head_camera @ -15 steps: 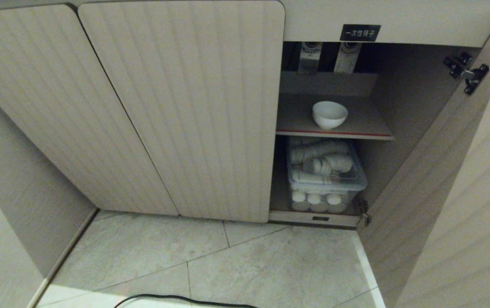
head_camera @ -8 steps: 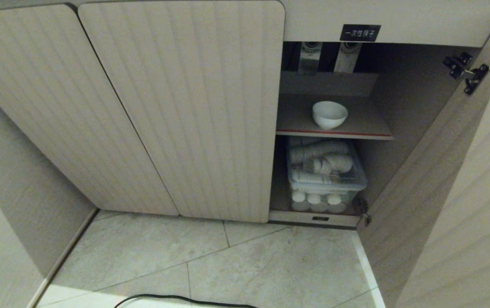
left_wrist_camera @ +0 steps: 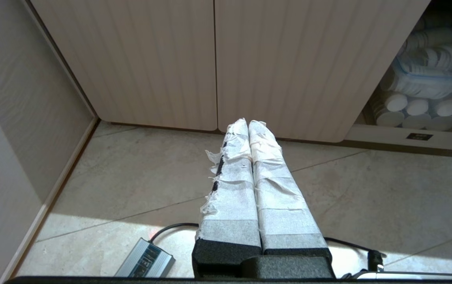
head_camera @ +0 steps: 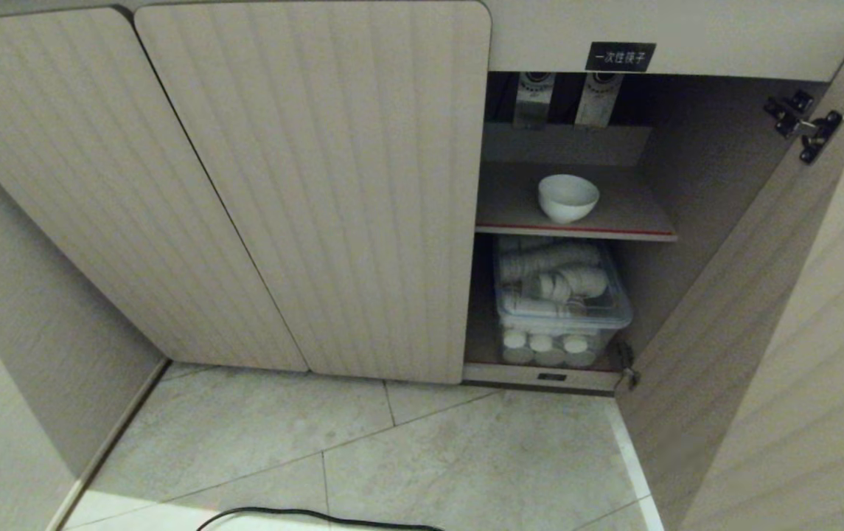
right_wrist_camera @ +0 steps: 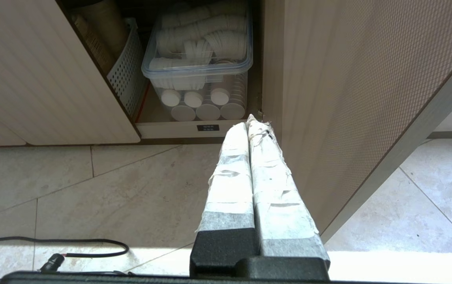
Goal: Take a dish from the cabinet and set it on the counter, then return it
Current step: Take the bowl from the cabinet
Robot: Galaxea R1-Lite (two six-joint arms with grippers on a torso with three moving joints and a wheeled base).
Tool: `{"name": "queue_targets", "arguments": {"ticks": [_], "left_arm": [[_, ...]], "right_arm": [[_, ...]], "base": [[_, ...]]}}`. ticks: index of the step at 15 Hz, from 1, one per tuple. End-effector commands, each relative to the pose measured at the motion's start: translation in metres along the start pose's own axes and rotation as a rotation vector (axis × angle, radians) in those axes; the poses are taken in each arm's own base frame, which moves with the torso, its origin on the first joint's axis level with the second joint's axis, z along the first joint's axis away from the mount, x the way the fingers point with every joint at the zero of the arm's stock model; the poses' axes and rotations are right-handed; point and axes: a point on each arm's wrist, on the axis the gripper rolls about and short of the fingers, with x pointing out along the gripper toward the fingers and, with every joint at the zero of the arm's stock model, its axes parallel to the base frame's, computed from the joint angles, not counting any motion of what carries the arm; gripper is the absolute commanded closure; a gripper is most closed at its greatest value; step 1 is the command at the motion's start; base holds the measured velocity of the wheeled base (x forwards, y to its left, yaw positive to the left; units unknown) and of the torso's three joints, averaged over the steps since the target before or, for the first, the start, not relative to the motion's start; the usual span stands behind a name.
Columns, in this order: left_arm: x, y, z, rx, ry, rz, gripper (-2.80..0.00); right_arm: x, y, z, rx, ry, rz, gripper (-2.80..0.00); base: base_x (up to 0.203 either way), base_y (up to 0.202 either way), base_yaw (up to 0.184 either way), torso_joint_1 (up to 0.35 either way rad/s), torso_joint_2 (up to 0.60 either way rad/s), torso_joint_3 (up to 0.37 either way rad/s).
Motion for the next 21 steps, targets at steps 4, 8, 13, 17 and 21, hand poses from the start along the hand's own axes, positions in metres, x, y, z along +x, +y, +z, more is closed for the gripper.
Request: {"name": "queue_targets", "arguments": {"ticks": [4, 8, 13, 17, 21], "left_arm": [[0.0, 0.0, -0.0002, -0.001, 0.0, 0.001, 0.0], [0.0, 0.0, -0.0003, -0.001, 0.001, 0.001, 0.0], [0.0, 0.0, -0.0003, -0.001, 0.001, 0.001, 0.0], [0.0, 0.0, -0.0001, -0.001, 0.0, 0.001, 0.0], [0.0, 0.0, 0.0, -0.001, -0.001, 0.0, 0.0]], "right_arm": [[0.0001, 0.0, 0.0001, 0.0, 0.001, 0.0, 0.0], [0.0001, 0.0, 0.0001, 0.0, 0.0, -0.001, 0.0], [0.0001, 0.0, 0.0001, 0.0, 0.0, -0.001, 0.0], [0.0001, 0.0, 0.0001, 0.0, 0.0, -0.001, 0.0], [0.0001, 0.0, 0.0001, 0.0, 0.0, -0.001, 0.0]], "base": [[0.0, 0.0, 0.0, 0.0, 0.0, 0.0], [0.0, 0.0, 0.0, 0.0, 0.0, 0.0], [0.0, 0.0, 0.0, 0.0, 0.0, 0.0], [0.0, 0.0, 0.0, 0.0, 0.0, 0.0], [0.0, 0.0, 0.0, 0.0, 0.0, 0.0]]}}
